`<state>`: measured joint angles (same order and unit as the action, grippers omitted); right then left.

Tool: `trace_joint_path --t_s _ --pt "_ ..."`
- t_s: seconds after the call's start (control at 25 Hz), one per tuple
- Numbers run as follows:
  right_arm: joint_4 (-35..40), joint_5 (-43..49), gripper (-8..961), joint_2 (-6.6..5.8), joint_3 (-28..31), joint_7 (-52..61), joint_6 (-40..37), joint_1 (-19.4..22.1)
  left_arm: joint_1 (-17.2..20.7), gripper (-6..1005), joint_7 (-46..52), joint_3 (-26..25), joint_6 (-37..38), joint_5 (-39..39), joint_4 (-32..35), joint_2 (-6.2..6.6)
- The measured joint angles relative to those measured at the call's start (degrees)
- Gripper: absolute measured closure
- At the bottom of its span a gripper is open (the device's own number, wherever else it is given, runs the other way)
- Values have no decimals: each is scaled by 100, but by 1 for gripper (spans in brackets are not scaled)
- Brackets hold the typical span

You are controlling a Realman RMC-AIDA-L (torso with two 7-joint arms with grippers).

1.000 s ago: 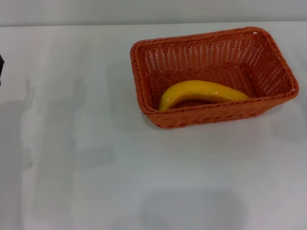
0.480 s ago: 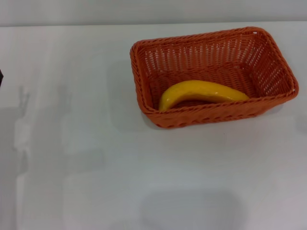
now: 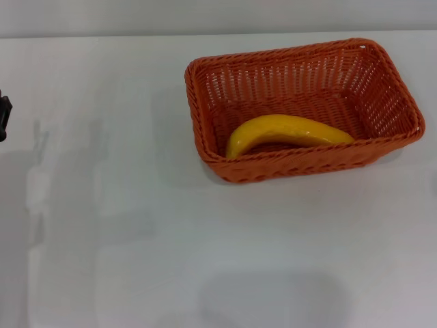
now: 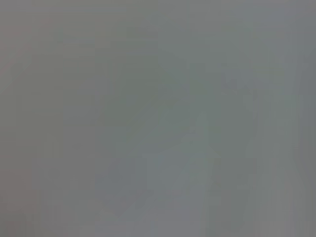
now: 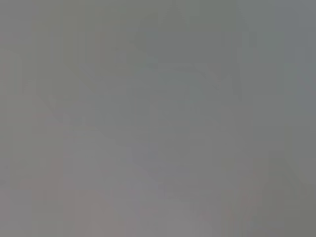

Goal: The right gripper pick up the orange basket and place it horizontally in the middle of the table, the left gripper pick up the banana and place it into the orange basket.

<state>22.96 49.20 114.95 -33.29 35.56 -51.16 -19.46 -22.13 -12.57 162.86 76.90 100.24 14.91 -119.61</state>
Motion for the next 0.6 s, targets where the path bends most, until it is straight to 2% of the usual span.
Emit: trace_joint_path --t_s 0.4,0.6 --pt "-2 -718 113 -12 103 -42 -744 319 -39 124 52 0 -26 20 21 7" --pt "-8 -779 113 -16 407 -192 -1018 455 -100 124 54 0 37 3 21 9"
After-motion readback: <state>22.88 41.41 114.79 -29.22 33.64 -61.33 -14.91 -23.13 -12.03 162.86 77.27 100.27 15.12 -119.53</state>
